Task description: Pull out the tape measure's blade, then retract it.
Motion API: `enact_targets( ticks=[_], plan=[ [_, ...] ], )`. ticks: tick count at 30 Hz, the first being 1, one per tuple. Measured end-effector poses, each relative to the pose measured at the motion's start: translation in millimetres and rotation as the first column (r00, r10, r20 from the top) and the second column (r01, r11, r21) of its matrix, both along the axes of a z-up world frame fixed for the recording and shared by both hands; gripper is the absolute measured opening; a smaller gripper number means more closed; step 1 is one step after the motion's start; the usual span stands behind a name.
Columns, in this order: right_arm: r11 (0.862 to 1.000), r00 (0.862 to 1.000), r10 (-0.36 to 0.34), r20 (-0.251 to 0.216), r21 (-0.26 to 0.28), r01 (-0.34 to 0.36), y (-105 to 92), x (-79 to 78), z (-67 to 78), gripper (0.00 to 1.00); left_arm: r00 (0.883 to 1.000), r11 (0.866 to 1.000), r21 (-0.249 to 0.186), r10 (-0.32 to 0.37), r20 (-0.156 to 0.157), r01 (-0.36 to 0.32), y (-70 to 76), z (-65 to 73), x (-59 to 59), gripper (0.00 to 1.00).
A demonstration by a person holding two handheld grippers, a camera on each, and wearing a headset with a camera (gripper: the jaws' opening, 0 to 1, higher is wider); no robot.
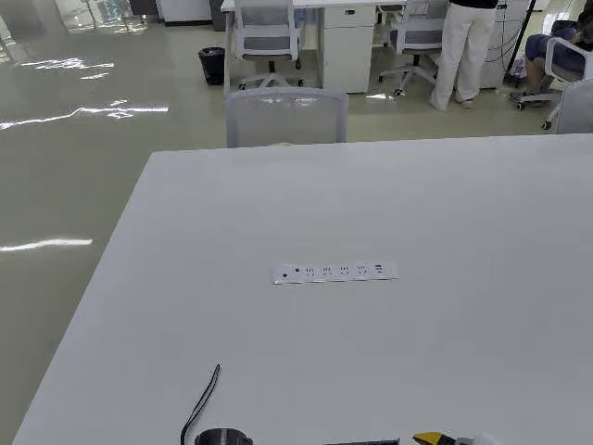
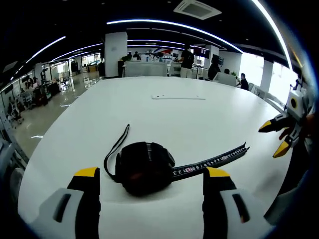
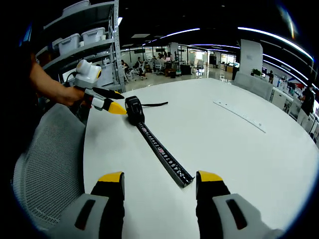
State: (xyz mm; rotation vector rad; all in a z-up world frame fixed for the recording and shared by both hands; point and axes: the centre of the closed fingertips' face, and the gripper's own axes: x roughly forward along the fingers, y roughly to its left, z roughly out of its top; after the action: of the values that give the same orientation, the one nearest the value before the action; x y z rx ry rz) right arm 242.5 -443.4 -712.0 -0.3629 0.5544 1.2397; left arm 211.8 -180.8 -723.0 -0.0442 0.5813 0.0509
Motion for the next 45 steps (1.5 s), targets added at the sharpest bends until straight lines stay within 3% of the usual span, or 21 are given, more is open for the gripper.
enact_targets(
  ticks=[12, 21, 27, 32, 45],
  plan=[
    [0.993, 0.993, 0.112, 0.029, -0.047, -0.111, 0.0, 16.6, -14.9, 0.47, 0.999, 0.999, 0.012, 0.036, 0.028, -0.037, 0.3, -1.0, 10.2, 0.79],
    [0.985, 0.987, 0.161, 0.017, -0.066, -0.160, -1.9, 25.6, -27.7, 0.43, 0.998, 0.998, 0.017, 0.062, 0.022, -0.063, 2.2, -9.2, 14.8, 0.77],
    [0.980, 0.981, 0.190, 0.031, -0.066, -0.187, -0.7, 30.4, -30.5, 0.37, 0.994, 0.994, -0.010, 0.106, 0.022, -0.106, 1.4, -15.4, 20.3, 0.74],
    [0.976, 0.978, 0.207, 0.039, -0.070, -0.204, -0.1, 36.9, -36.2, 0.33, 0.994, 0.994, 0.007, 0.106, 0.028, -0.106, 1.6, -15.9, 23.1, 0.72],
    [0.966, 0.967, 0.253, 0.004, -0.058, -0.253, 1.9, 49.6, -51.3, 0.25, 0.994, 0.995, 0.018, 0.098, 0.043, -0.098, 6.7, -17.6, 29.3, 0.70]
  ],
)
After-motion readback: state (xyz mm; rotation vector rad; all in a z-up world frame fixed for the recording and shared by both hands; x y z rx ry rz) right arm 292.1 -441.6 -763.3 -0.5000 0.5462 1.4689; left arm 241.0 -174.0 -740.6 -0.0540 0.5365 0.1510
